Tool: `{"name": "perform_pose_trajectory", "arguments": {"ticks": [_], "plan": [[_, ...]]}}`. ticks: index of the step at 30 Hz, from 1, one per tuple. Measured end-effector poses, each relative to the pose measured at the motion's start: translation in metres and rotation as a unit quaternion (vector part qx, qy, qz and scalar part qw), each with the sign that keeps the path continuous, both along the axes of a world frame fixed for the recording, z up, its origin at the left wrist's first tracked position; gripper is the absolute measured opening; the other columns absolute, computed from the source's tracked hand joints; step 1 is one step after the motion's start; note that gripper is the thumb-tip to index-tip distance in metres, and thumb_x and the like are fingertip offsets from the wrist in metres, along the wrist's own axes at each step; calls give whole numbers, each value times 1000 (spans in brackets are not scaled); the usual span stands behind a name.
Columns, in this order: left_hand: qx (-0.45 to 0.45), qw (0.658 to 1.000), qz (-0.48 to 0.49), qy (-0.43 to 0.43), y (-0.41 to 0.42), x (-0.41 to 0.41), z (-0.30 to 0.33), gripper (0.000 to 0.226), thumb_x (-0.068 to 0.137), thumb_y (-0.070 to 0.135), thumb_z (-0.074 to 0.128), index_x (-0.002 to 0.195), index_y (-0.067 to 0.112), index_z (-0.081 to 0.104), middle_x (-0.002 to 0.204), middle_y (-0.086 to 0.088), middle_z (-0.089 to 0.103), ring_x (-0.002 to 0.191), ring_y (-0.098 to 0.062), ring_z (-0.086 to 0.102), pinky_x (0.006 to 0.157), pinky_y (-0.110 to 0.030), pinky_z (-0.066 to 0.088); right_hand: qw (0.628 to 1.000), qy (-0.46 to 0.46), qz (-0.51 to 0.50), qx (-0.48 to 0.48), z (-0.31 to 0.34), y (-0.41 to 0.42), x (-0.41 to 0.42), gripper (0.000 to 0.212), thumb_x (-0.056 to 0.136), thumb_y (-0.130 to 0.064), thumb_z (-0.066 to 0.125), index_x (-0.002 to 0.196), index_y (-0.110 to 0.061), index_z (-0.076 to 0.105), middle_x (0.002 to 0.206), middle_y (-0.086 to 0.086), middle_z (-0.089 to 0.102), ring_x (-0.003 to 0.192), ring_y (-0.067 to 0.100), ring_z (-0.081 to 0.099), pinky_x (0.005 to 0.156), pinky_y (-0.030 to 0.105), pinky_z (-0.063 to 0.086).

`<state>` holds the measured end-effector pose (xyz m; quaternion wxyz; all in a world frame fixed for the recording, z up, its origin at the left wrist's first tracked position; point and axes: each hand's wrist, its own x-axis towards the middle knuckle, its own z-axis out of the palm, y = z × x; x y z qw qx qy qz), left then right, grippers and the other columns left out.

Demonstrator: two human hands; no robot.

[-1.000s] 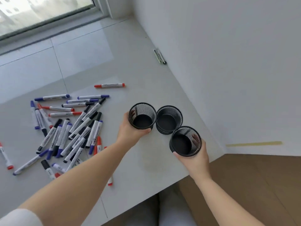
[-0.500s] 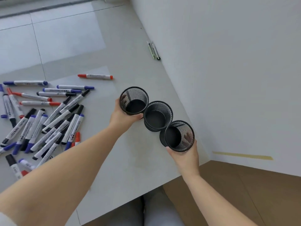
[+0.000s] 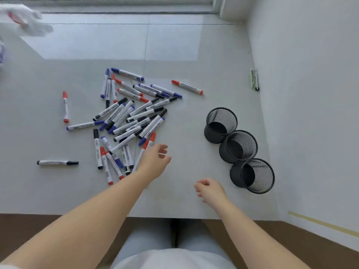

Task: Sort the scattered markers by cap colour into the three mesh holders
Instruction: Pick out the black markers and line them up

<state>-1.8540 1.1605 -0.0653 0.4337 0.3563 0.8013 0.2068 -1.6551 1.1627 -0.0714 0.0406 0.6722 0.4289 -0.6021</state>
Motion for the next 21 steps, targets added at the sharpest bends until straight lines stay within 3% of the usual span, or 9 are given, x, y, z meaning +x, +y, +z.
{"name": "perform_pose_trajectory", "arguments": {"ticks": [5, 8, 12, 14, 18, 21], "plan": [[-27, 998, 60, 8, -56, -62, 15, 21, 89, 27, 56, 110, 28, 55, 100, 13, 60, 91, -6, 56, 63, -19, 44, 999, 29, 46, 5, 17, 5, -59, 12, 88, -24, 55, 97, -17, 55, 88, 0, 61, 78, 13, 58, 71, 28, 48], [-23, 995, 90, 30, -86, -108, 15, 19, 88, 25, 55, 107, 28, 58, 100, 10, 61, 92, -8, 57, 68, -19, 42, 998, 33, 59, 17, 18, 0, -103, 15, 88, -24, 55, 100, -15, 56, 88, 2, 62, 75, 12, 58, 72, 28, 48], [-42, 988, 127, 75, -118, -172, 6, 16, 87, 23, 54, 101, 27, 60, 95, 7, 62, 86, -10, 55, 68, -22, 40, 995, 20, 80, 47, 13, -14, -162, 5, 87, -23, 55, 87, -20, 59, 90, 2, 63, 81, 15, 59, 78, 33, 49], [-52, 986, 130, 95, -132, -205, 4, 17, 85, 20, 53, 99, 25, 61, 94, 7, 62, 84, -11, 55, 69, -23, 39, 995, 10, 84, 56, 13, -26, -189, 8, 88, -25, 54, 93, -21, 60, 94, 1, 62, 89, 18, 60, 78, 32, 49], [-53, 983, 89, 154, -144, -260, -3, 21, 85, 14, 51, 103, 21, 61, 102, 2, 61, 90, -18, 55, 69, -28, 41, 986, -3, 108, 126, 14, -44, -240, 14, 87, -24, 53, 98, -21, 61, 98, -2, 64, 88, 14, 59, 73, 25, 46], [-56, 975, -8, 214, -144, -291, -12, 28, 85, 14, 55, 112, 21, 58, 111, -2, 56, 107, -22, 46, 78, -31, 40, 975, -10, 121, 186, 13, -48, -275, 15, 88, -23, 52, 98, -21, 63, 90, -7, 62, 81, 9, 55, 62, 18, 39]]}}
